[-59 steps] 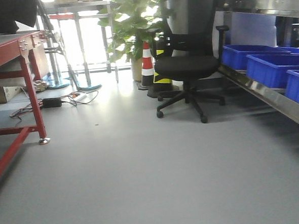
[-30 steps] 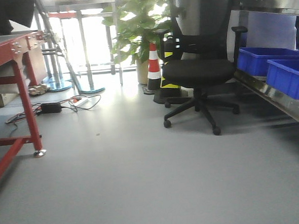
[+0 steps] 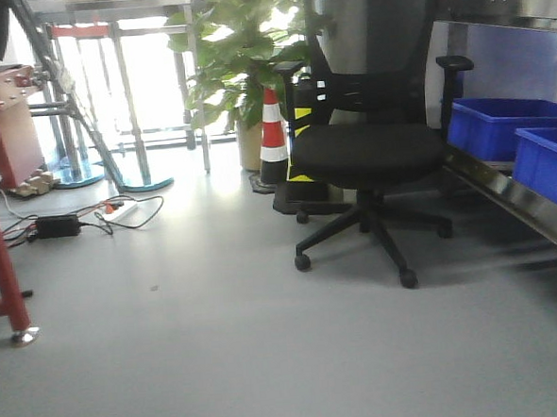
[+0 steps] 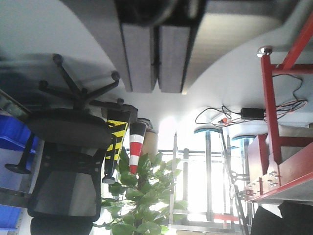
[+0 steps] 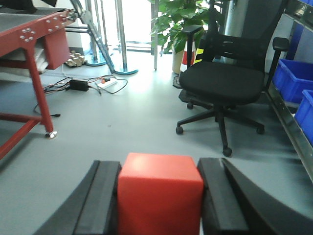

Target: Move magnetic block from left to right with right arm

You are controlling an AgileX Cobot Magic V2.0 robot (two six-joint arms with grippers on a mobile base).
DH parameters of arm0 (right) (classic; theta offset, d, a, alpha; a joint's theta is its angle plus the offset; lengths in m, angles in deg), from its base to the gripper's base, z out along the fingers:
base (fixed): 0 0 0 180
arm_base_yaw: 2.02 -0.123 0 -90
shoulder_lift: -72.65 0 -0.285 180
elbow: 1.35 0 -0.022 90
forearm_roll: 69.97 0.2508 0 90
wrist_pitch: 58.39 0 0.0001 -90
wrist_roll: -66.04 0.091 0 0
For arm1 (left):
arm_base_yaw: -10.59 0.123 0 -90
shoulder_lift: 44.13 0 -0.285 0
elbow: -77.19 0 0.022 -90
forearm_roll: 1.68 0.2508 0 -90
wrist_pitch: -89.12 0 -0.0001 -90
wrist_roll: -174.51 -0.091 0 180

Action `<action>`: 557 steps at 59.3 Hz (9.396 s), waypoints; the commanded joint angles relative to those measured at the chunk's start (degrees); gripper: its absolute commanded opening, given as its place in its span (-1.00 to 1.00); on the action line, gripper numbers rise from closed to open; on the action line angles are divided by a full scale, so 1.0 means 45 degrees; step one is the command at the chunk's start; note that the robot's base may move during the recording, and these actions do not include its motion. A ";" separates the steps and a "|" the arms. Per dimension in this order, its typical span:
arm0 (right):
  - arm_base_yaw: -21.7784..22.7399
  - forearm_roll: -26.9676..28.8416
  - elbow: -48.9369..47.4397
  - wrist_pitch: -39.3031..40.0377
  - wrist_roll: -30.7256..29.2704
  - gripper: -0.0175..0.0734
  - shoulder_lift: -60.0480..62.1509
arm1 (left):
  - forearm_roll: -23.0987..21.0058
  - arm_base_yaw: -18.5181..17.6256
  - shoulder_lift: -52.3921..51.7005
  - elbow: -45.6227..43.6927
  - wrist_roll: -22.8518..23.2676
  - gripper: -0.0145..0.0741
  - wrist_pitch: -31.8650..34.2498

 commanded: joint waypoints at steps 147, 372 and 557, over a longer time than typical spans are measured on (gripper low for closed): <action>0.0006 -0.0153 -0.0325 0.1139 -0.0122 -0.14 -0.0276 | 0.0000 0.0028 -0.0125 0.0130 0.0056 -0.94 0.1145; -0.3148 0.3321 -0.9005 -0.0827 -0.2917 -0.14 -1.7022 | 0.0000 0.0028 -0.0125 0.0130 0.0056 -0.94 0.1145; -0.3183 0.0307 0.1324 0.4895 0.1618 -0.38 -0.2731 | 0.0000 0.0028 -0.0125 0.0130 0.0056 -0.94 0.1145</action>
